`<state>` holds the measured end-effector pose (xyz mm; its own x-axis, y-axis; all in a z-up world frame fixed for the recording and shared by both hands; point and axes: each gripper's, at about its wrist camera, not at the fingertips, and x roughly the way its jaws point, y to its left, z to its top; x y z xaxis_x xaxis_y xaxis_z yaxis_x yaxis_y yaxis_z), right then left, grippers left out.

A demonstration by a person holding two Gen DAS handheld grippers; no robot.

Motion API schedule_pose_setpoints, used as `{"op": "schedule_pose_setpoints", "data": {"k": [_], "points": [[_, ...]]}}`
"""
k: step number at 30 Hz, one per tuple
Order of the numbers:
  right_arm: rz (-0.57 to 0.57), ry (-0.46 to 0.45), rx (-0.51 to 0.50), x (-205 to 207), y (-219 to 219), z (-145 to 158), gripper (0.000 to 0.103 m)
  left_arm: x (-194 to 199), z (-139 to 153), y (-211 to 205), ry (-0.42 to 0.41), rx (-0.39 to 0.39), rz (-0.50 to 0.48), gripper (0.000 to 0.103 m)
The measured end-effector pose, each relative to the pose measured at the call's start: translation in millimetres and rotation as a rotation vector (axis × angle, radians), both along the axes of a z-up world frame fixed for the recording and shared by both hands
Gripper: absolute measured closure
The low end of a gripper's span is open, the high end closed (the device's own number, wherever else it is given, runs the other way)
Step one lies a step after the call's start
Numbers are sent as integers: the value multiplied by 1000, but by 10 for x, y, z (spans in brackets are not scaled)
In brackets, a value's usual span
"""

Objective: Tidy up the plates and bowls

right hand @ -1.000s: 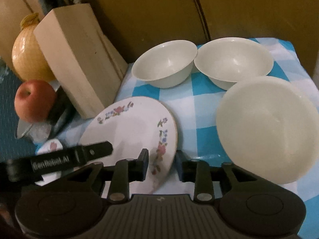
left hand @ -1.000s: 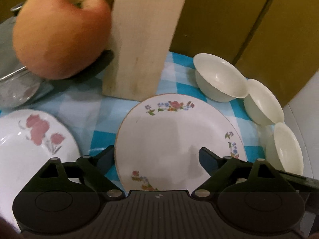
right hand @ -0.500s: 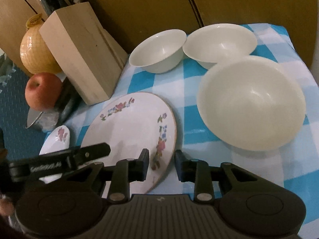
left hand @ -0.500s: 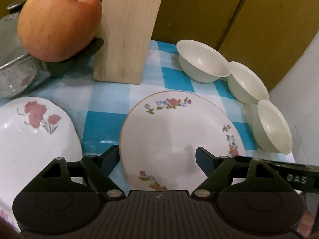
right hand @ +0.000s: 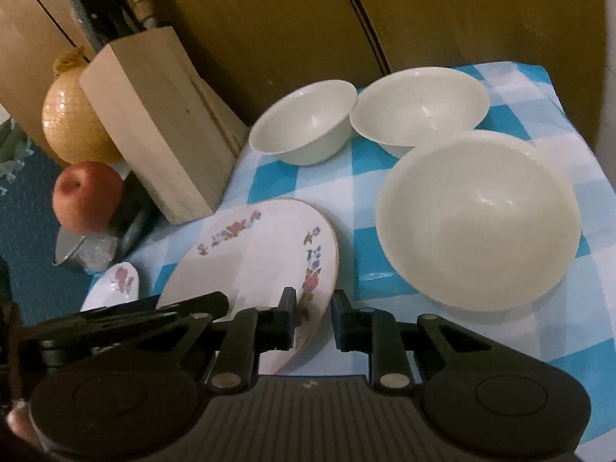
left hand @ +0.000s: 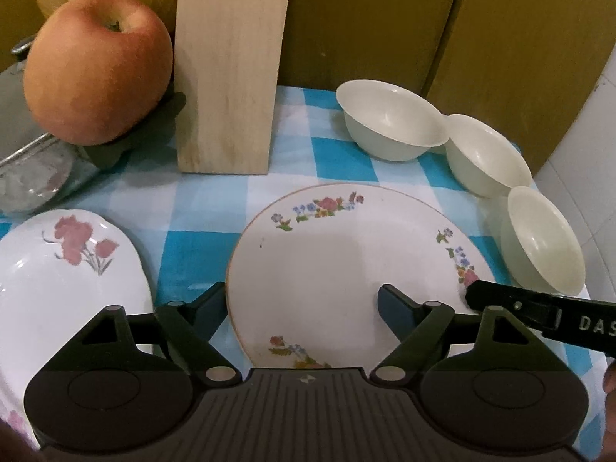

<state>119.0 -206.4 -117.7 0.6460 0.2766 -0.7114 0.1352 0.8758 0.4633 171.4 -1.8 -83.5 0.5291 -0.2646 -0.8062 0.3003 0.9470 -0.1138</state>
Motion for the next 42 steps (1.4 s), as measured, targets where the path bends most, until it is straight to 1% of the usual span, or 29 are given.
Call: {"op": "schedule_pose_setpoints", "data": {"k": [2, 5, 8, 10, 12, 13, 15, 17, 19, 20, 21, 24, 27, 30, 36, 42], "points": [[6, -1, -6, -12, 19, 12, 89, -17, 22, 26, -2, -5, -4, 17], [7, 18, 8, -34, 15, 8, 89, -36, 39, 92, 16, -34, 0, 17], [10, 29, 15, -58, 10, 0, 89, -12, -20, 113, 36, -36, -10, 19], [19, 49, -2, -25, 11, -53, 89, 12, -19, 71, 13, -14, -31, 19], [2, 44, 18, -28, -15, -91, 89, 62, -34, 61, 15, -19, -29, 17], [4, 39, 11, -17, -16, -98, 88, 90, -46, 61, 6, -25, -26, 16], [8, 30, 15, -11, -35, -112, 88, 136, -65, 16, -21, 16, -33, 16], [-4, 29, 32, -2, -62, -122, 88, 159, -98, -48, -47, 59, -45, 12], [7, 10, -2, 11, -26, -116, 87, 167, -108, -101, -46, 56, -68, 10], [21, 3, -31, 21, 14, -103, 87, 159, -100, -135, -44, 73, -63, 9], [24, 3, -53, 29, 43, -92, 87, 156, -95, -133, -37, 72, -51, 10], [18, 13, -55, 41, 32, -84, 88, 135, -74, -89, -30, 67, -46, 15], [20, 7, -64, 8, 27, -63, 89, 102, -25, -77, -35, 69, -40, 16], [20, -5, -76, -38, 52, -19, 89, 26, 45, -67, -59, 73, -39, 17], [8, -32, -51, -124, 24, 116, 89, -58, 224, -31, -88, 50, -22, 17], [-7, -62, -36, -150, 6, 221, 89, -104, 388, -62, -143, 39, -17, 16]]}}
